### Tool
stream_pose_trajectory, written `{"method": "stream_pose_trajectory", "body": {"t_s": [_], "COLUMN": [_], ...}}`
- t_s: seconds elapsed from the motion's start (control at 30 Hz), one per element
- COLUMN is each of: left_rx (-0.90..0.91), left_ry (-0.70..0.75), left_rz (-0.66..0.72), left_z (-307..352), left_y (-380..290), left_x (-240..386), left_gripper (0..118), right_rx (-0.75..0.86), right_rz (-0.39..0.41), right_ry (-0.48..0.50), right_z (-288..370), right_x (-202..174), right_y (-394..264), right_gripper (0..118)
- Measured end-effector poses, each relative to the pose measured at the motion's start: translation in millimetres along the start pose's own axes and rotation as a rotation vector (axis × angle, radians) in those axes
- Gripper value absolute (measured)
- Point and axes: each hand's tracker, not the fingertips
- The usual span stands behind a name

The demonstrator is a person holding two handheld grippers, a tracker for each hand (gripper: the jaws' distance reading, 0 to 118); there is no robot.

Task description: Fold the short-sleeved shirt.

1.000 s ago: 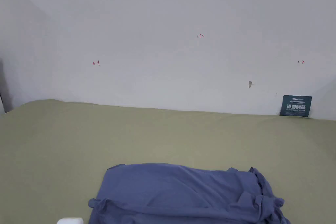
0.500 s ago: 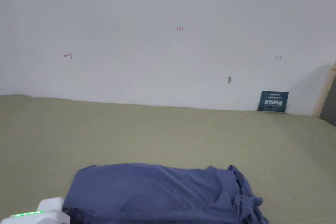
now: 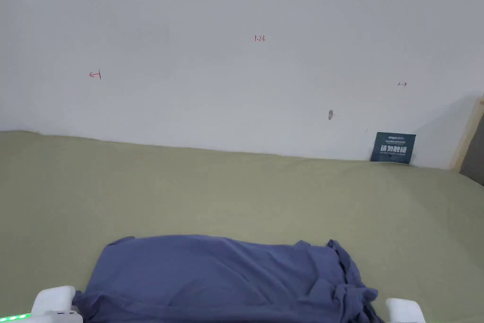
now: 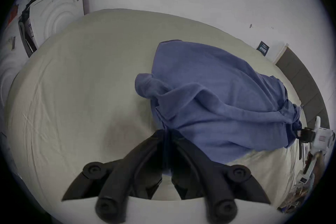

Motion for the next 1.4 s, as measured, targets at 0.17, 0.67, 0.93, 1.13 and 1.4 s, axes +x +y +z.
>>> {"method": "stream_pose_trajectory", "body": {"t_s": [0.17, 0.67, 0.93, 1.13, 1.4], "left_rx": [-0.013, 0.034, -0.013, -0.069, -0.090], "left_ry": [-0.018, -0.137, -0.151, -0.146, -0.155], "left_rz": [0.035, 0.010, 0.016, 0.027, 0.141], "left_z": [-4, 58, 86, 98, 77], "left_y": [1, 3, -29, -76, -102], "left_x": [-5, -24, -37, -46, -61], "left_gripper": [8, 8, 8, 8, 8], "right_rx": [0.034, 0.077, -0.004, -0.051, -0.066], "right_rz": [-0.050, -0.049, -0.059, -0.114, -0.155], "right_ry": [0.050, 0.182, 0.169, 0.164, 0.107], "right_z": [-2, 88, 114, 123, 96], "right_x": [1, 32, 47, 62, 70], "right_y": [2, -7, -42, -83, -118], "right_gripper": [11, 11, 11, 11, 11]}}
